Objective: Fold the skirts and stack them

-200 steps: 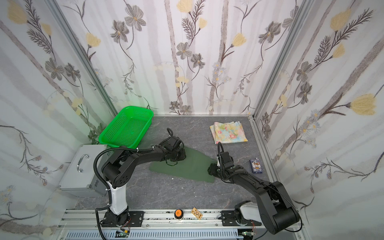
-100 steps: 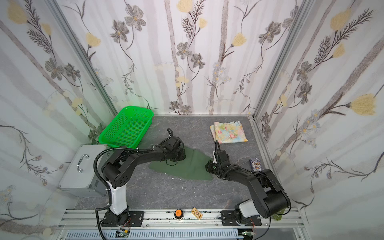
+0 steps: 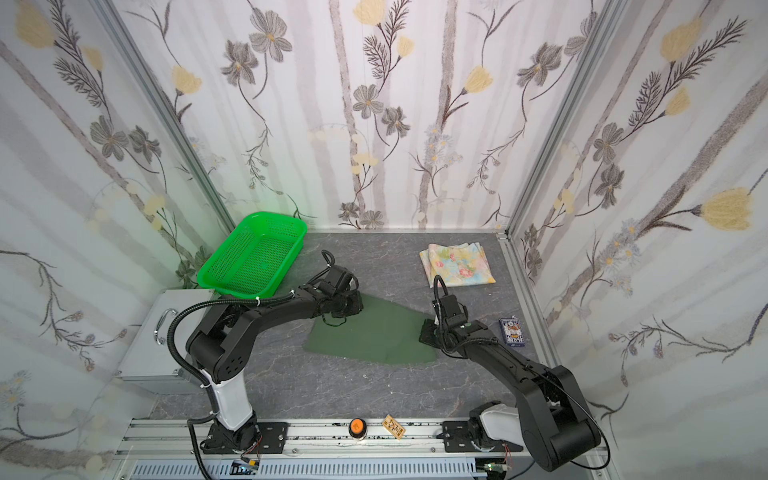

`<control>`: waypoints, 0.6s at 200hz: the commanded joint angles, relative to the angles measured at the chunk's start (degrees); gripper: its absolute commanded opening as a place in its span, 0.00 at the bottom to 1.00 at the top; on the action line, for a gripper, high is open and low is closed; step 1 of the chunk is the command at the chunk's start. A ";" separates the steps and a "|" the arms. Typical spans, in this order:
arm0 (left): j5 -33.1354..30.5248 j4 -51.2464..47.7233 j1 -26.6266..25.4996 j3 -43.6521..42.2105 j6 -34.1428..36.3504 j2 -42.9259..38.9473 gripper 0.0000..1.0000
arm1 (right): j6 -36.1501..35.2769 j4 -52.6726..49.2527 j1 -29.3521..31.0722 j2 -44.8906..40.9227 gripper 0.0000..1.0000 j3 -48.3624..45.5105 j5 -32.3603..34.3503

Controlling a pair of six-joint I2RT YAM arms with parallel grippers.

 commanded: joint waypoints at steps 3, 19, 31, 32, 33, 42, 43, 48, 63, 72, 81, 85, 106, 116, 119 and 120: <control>0.40 -0.89 0.44 -2.00 0.36 -1.52 0.15 | -1.80 -9.93 -0.46 -1.29 0.00 3.84 4.99; 0.31 -0.89 0.49 -3.98 0.38 -2.41 0.15 | -2.46 -13.49 -0.58 -1.82 0.00 6.34 6.84; -0.01 -0.89 0.49 -5.75 0.34 -3.20 0.14 | -2.91 -15.65 -0.70 -2.17 0.00 9.47 8.31; -0.03 -0.89 0.49 -5.91 0.36 -3.29 0.15 | -2.94 -15.82 -0.70 -2.20 0.00 9.63 8.44; -0.12 -0.89 0.49 -6.03 0.37 -3.38 0.14 | -3.00 -15.94 -0.75 -2.21 0.00 9.75 8.54; -0.77 -0.89 0.49 -7.31 0.46 -3.96 0.14 | -3.54 -17.19 -1.06 -2.31 0.00 10.96 8.96; -0.84 -0.89 0.49 -7.43 0.46 -4.07 0.14 | -3.57 -17.33 -1.06 -2.31 0.00 11.07 8.98; -1.07 -0.89 0.61 -7.99 0.52 -4.36 0.14 | -3.74 -17.86 -1.22 -2.37 0.00 11.62 9.23; -1.67 -0.87 0.66 -9.09 0.81 -4.95 0.14 | -4.50 -19.90 -1.48 -2.18 0.00 13.34 10.23; -1.91 -0.80 0.67 -9.31 0.77 -4.92 0.14 | -5.05 -20.97 -1.58 -2.07 0.00 14.39 10.94; -1.97 -0.71 0.68 -9.23 0.74 -4.75 0.14 | -5.79 -22.21 -1.60 -2.00 0.00 15.54 11.66; -1.97 -0.71 0.61 -9.06 0.74 -4.48 0.14 | -5.87 -22.70 -1.65 -1.97 0.00 15.98 12.08; -2.31 -0.38 -0.02 -8.55 0.52 -3.45 0.14 | -6.91 -24.94 -1.74 -2.03 0.00 18.47 12.79; -2.33 -0.19 -0.58 -8.28 0.22 -2.93 0.13 | -7.24 -26.08 -1.70 -2.02 0.00 19.62 13.11; -2.28 -0.06 -0.77 -8.20 0.07 -2.87 0.13 | -7.34 -26.42 -1.68 -2.04 0.00 20.02 13.22; -2.26 -0.03 -0.84 -8.19 0.01 -2.78 0.13 | -7.36 -26.52 -1.72 -2.04 0.00 20.13 13.22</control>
